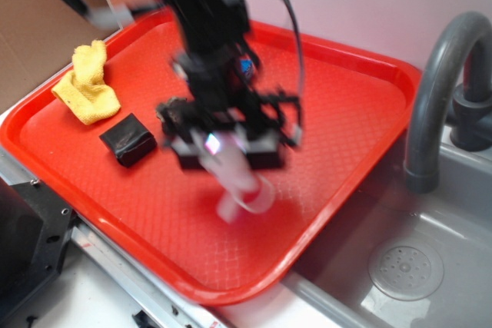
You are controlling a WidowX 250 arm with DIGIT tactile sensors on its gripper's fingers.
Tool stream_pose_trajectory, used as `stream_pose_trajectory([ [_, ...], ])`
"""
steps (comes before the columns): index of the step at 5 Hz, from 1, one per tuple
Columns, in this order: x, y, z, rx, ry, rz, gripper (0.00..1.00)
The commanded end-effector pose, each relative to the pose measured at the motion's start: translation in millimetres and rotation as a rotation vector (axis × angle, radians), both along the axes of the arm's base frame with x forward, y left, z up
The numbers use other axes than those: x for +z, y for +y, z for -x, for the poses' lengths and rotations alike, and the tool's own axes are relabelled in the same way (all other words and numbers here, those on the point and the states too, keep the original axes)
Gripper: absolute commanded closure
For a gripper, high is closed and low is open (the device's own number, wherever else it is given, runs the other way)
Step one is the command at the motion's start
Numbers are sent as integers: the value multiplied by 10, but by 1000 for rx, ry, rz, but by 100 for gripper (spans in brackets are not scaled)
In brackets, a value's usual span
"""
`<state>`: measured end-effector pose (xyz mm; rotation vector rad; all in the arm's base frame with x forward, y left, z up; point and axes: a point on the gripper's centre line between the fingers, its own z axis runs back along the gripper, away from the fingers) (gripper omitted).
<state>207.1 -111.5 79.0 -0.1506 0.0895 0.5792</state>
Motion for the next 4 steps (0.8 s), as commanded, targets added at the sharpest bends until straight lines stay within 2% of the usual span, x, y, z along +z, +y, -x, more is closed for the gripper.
stream_pose_trajectory([
  [1,1052,262,80,-374,-245,26,100],
  [2,1264,397,233,-464,-309,48,100],
  [3,1360,488,266,-359,-280,21,100],
  [4,1284,445,178,-388,-249,39,100],
])
